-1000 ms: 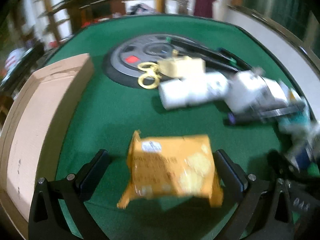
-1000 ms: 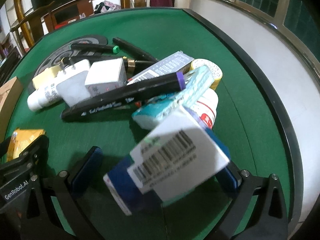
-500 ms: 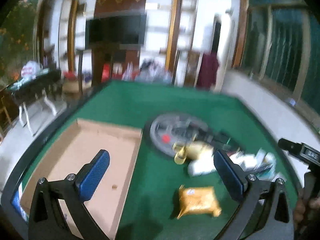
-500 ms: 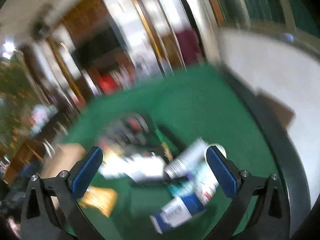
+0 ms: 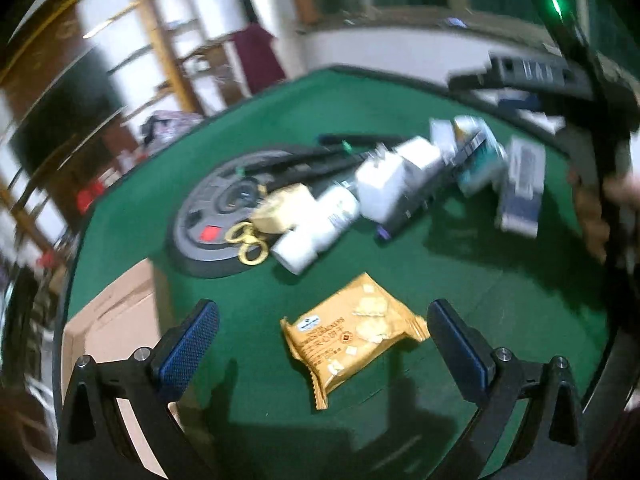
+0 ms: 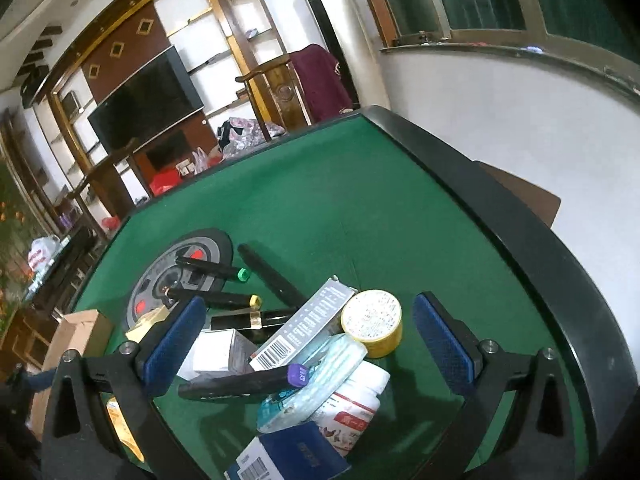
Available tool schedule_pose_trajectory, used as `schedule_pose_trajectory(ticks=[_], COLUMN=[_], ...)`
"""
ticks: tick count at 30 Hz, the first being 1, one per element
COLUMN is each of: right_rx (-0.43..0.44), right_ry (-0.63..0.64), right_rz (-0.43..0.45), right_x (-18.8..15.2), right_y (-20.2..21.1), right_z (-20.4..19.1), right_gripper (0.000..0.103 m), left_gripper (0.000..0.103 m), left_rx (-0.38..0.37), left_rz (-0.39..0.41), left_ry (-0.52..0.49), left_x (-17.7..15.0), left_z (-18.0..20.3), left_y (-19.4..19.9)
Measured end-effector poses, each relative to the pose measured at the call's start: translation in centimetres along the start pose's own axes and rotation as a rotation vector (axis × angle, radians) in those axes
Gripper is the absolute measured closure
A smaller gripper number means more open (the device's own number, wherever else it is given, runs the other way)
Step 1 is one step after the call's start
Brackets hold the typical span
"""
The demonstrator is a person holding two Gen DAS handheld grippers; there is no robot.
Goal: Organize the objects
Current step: 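Grasp the yellow cracker bag with the left tool and lift it, then carry the bag over the cardboard box with the left tool while the right tool approaches a black marker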
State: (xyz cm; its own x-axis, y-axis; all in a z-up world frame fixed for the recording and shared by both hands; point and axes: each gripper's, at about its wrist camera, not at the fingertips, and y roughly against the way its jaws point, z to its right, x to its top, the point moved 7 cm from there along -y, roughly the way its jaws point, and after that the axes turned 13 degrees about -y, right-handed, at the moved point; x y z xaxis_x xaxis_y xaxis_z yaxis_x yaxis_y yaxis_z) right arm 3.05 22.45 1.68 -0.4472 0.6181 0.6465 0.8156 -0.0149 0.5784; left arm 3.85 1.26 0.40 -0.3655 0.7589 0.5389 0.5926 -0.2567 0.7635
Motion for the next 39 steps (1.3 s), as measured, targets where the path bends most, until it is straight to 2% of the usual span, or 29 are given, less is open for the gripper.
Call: schedule_pose_trajectory(ticks=[5,6,7,8,11,15,20,24,28,33,35,39], right_rx=[-0.003,-0.002,-0.002,-0.004,-0.009,-0.036,-0.061,-0.078,-0.078,0.020,0.088,0.160], right_ry=[-0.002,-0.007,-0.011,-0.011,-0.005,0.027,0.045,0.050,0.107,0.249,0.278,0.249], right_rz=[-0.034,-0.034,-0.030,-0.026,-0.025,-0.019,-0.001,0.004,0.025,-0.109,-0.220,-0.458], right_x=[-0.7,-0.7,-0.7,-0.7,-0.8,-1.1,-1.1,-0.9,-0.8,-1.7,-2.3,-4.3], right_y=[0.4,0.4,0.6,0.7,0.7,0.4,0.4,0.4,0.9,1.9,1.0,-3.0], right_z=[0.7,0.7,0.8,1.0,1.0,0.7,1.0,1.3,0.3,-5.3,-8.3,-13.3], right_gripper=[0.000,0.000,0.000,0.000,0.000,0.000,0.000,0.000,0.000,0.000,0.000,0.000], left_gripper=[0.002,0.004,0.011,0.018,0.031,0.036,0.036,0.036,0.036,0.036,0.036,0.036], left_rx=[-0.049,-0.060,-0.082,-0.092,-0.105,-0.077,-0.052,0.021,0.032,0.023,0.024,0.020], left_rz=[-0.083,-0.089,-0.096,-0.088,-0.102,-0.093,0.008,0.097,0.191,0.256,0.270,0.288], left_ry=[-0.089,-0.089,-0.084,-0.064,0.009,0.098,0.290,0.364,0.466,0.602,0.653,0.751], left_x=[-0.4,-0.5,-0.5,-0.4,-0.5,-1.1,-0.9,-1.0,-2.4,-5.6,-7.2,-10.8], left_z=[1.3,1.7,2.2,2.4,2.8,3.2,1.9,0.1,-2.8,-7.1,-8.1,-9.7], left_y=[-3.4,-3.7,-3.9,-3.8,-3.5,-2.4,1.2,5.4,9.9,12.6,13.1,13.4])
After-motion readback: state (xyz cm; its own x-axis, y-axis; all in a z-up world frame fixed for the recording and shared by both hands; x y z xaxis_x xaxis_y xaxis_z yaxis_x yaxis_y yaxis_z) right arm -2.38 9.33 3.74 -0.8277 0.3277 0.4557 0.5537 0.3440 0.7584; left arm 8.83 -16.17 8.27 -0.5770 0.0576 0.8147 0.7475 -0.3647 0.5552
